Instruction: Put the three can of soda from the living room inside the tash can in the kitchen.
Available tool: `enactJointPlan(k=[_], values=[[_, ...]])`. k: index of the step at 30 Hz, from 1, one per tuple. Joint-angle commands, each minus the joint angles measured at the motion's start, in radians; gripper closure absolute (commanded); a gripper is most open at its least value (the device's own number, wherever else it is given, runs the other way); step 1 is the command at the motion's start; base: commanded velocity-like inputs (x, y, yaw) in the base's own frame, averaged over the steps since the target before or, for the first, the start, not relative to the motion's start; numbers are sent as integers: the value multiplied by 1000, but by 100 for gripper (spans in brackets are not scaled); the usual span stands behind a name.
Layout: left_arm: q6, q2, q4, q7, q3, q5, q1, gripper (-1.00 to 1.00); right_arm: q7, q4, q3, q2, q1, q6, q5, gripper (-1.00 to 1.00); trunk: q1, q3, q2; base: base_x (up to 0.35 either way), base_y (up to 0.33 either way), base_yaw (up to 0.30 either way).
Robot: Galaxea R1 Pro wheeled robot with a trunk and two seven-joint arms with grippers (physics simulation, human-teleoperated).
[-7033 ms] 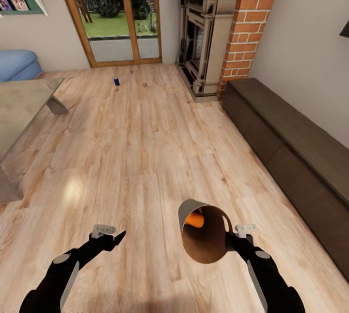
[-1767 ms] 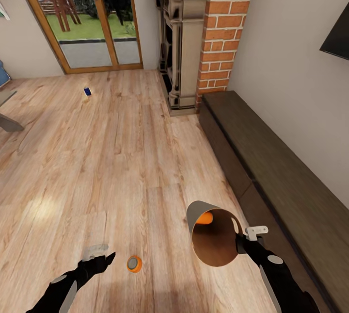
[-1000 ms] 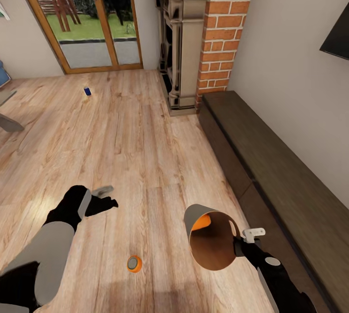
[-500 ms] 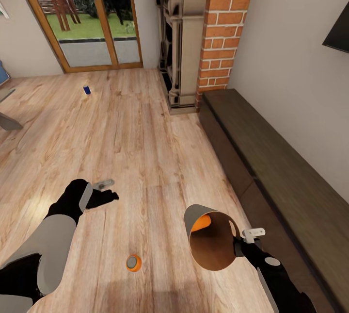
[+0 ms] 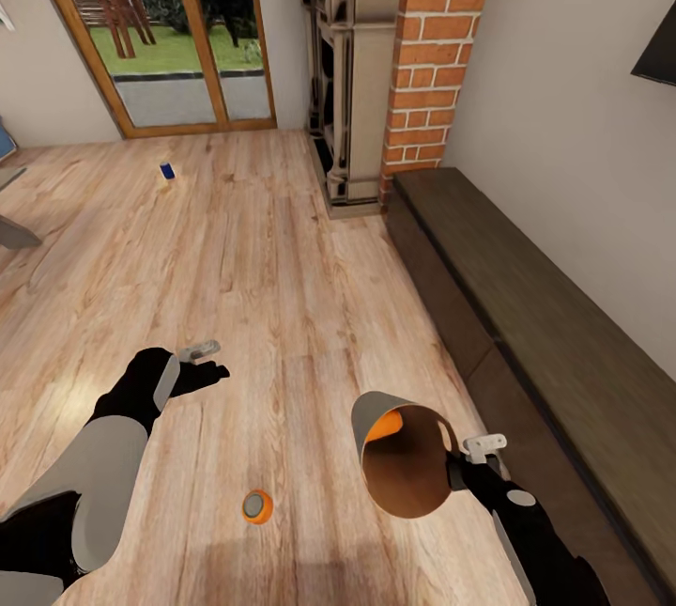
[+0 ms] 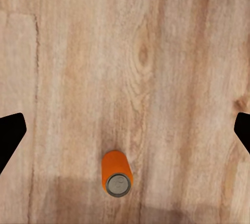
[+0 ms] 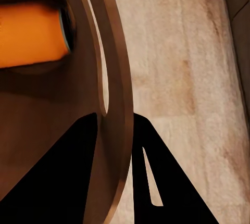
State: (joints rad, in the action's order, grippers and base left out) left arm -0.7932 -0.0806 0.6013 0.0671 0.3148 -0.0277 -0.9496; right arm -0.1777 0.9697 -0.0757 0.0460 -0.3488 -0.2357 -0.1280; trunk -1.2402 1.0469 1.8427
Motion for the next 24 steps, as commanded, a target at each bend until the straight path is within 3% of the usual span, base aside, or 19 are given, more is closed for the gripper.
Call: enactJointPlan(k=[1, 5, 13, 24], values=[[0, 0, 0, -1, 0, 0, 0, -100, -5, 4, 2, 0, -1, -1, 5, 100, -4, 3, 7, 0, 0, 0], [-1, 1, -1, -2, -1, -1, 0, -100, -5, 42, 11, 8, -7, -2, 5, 100, -19, 16, 35, 0, 0, 0], [-3, 6, -1, -4, 0, -1, 1, -100, -6, 252, 15, 3, -15, -123, 14, 100, -50, 41, 91, 0, 0, 0], [-4, 16, -1, -5, 0, -1, 2, -100, -6, 283, 15, 7, -79, -138, 17, 100, -92, 75, 168, 0, 0, 0]])
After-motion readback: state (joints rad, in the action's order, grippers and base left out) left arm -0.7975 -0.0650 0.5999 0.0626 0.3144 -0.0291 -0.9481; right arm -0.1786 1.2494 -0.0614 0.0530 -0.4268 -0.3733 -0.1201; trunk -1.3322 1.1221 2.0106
